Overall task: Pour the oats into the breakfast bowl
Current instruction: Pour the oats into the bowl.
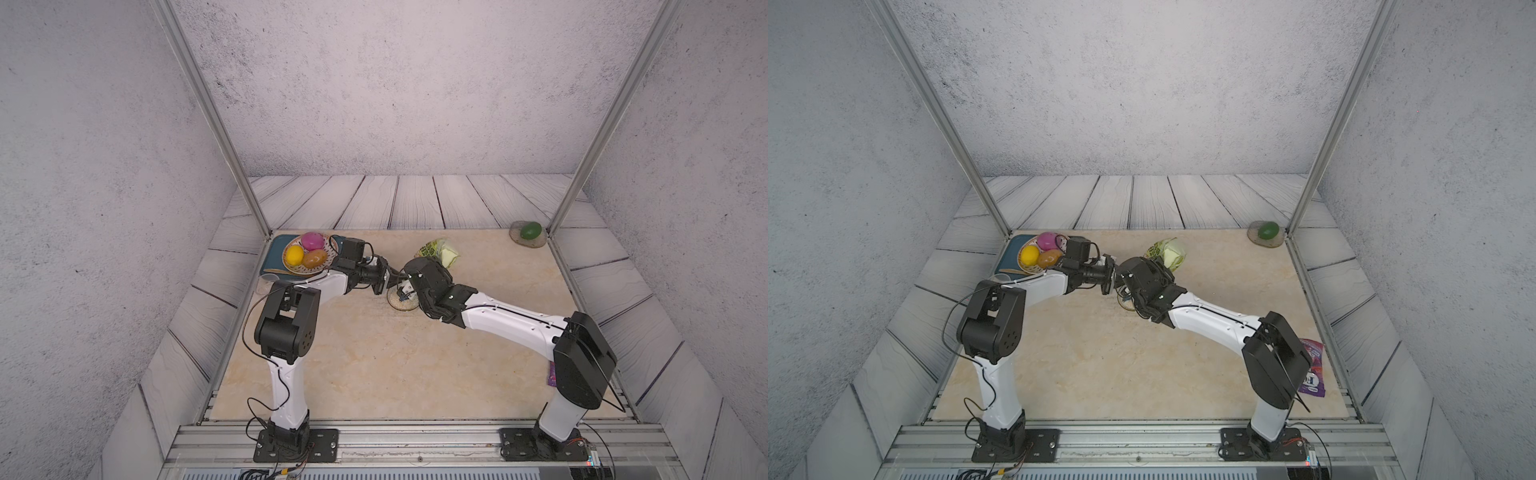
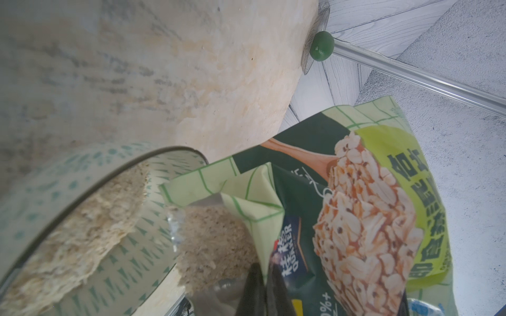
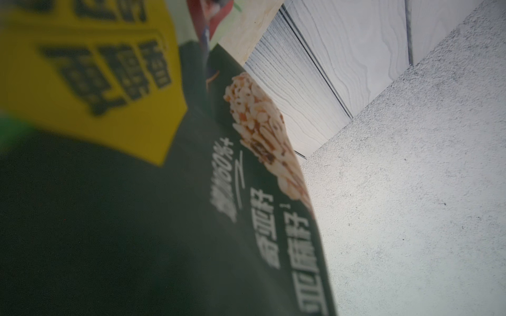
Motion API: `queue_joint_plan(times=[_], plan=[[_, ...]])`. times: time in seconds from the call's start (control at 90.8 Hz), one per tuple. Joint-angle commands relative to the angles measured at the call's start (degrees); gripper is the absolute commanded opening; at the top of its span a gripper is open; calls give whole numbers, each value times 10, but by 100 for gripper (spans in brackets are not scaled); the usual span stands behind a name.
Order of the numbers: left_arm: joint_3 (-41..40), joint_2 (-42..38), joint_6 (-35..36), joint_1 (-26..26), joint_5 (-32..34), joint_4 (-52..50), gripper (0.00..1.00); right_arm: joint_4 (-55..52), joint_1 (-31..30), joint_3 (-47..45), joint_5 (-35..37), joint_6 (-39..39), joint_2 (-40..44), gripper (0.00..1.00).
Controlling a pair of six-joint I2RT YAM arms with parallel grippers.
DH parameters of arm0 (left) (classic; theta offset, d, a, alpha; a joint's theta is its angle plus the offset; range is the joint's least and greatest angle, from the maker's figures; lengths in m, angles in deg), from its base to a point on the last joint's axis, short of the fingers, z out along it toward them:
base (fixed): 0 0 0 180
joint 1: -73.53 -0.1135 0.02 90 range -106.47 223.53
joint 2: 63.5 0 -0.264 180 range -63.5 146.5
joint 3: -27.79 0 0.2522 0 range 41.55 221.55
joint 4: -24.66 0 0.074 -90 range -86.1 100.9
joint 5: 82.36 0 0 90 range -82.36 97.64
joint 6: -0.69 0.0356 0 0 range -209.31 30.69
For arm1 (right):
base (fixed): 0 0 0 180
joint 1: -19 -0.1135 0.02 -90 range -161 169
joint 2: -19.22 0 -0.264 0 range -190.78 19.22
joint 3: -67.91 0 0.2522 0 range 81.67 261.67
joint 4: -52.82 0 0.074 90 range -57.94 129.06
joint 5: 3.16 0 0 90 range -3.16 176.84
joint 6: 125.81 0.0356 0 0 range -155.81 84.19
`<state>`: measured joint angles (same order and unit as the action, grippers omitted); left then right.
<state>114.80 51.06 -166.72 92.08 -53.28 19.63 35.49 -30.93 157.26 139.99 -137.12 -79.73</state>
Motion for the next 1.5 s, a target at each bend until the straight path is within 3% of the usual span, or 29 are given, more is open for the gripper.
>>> queue_joint_plan(times=[0.0, 0.616, 1.354, 1.486], plan=[[-22, -19, 2, -1, 3, 15, 0, 106, 1, 50, 32, -1, 12, 0], [-72, -53, -20, 4, 4, 47, 0, 118, 8, 26, 25, -10, 35, 0], [-45, -17, -59, 29, 26, 101, 0, 72, 23, 16, -1, -3, 65, 0], [-32, -17, -38, 31, 23, 69, 0, 63, 22, 1, -12, -6, 69, 0]])
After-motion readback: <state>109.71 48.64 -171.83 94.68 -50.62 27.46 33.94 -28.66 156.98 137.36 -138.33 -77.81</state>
